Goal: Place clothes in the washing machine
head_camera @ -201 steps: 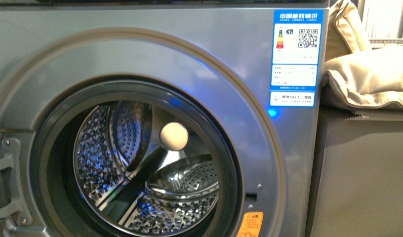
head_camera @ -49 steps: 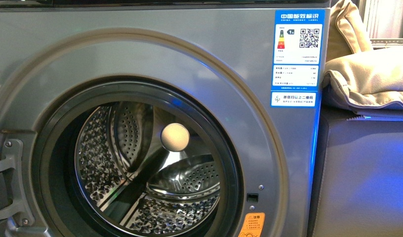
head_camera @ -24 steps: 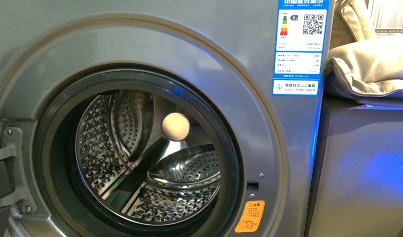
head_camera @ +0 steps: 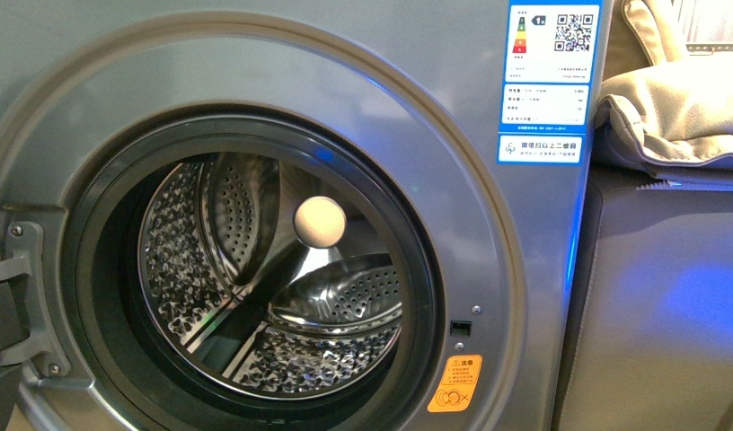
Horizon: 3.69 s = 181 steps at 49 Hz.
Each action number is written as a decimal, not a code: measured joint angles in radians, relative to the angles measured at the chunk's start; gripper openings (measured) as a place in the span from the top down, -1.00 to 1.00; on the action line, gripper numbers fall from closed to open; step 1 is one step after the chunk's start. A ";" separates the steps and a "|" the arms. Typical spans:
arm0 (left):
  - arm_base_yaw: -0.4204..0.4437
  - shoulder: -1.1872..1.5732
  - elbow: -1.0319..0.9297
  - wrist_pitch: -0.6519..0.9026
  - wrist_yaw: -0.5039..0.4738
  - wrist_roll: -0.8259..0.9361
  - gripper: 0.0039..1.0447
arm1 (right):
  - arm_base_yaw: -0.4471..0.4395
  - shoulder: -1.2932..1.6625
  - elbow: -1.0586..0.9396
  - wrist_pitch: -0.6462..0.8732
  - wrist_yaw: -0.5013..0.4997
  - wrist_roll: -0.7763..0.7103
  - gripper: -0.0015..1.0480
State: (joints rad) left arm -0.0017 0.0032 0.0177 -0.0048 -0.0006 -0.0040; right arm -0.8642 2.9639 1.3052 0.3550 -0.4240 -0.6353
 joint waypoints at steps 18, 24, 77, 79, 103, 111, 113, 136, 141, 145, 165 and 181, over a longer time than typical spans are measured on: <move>0.000 0.000 0.000 0.000 0.000 0.000 -0.88 | 0.046 -0.326 -0.215 0.252 -0.060 0.075 0.69; 0.000 0.000 0.000 0.000 0.000 0.000 -0.88 | 0.046 -0.490 -0.283 0.290 -0.119 0.084 0.69; 0.000 0.000 0.000 0.000 0.000 0.000 -0.88 | 0.435 -1.620 0.352 0.056 -0.393 0.906 0.70; 0.000 0.000 0.000 0.000 0.000 0.000 -0.88 | 0.516 -1.621 0.408 -0.030 -0.368 0.892 0.70; 0.000 0.000 0.000 0.000 0.000 0.000 -0.88 | 1.122 -1.508 0.663 -0.411 -0.115 0.729 0.70; 0.000 0.000 0.000 0.000 0.000 0.000 -0.88 | 1.157 -1.505 0.663 -0.412 -0.123 0.729 0.70; 0.000 0.000 0.000 0.000 0.000 0.000 -0.88 | 1.157 -1.506 0.663 -0.412 -0.122 0.729 0.70; 0.372 0.394 0.058 0.526 0.668 -0.379 -0.88 | 1.155 -1.506 0.663 -0.412 -0.116 0.729 0.70; 0.410 0.570 0.168 0.663 0.708 -0.457 -0.88 | 1.155 -1.506 0.663 -0.412 -0.115 0.729 0.70; 0.389 0.686 0.296 0.724 0.710 -0.505 -0.88 | 1.155 -1.506 0.663 -0.412 -0.115 0.729 0.70; 0.028 1.003 0.659 1.059 0.648 -0.667 -0.88 | 1.155 -1.506 0.663 -0.412 -0.115 0.729 0.70; -0.312 1.264 0.861 1.115 0.533 -0.542 -0.88 | 1.155 -1.506 0.663 -0.412 -0.116 0.729 0.70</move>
State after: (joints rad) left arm -0.3138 1.2671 0.8791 1.1103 0.5327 -0.5457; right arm 0.2905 1.4578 1.9678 -0.0566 -0.5396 0.0933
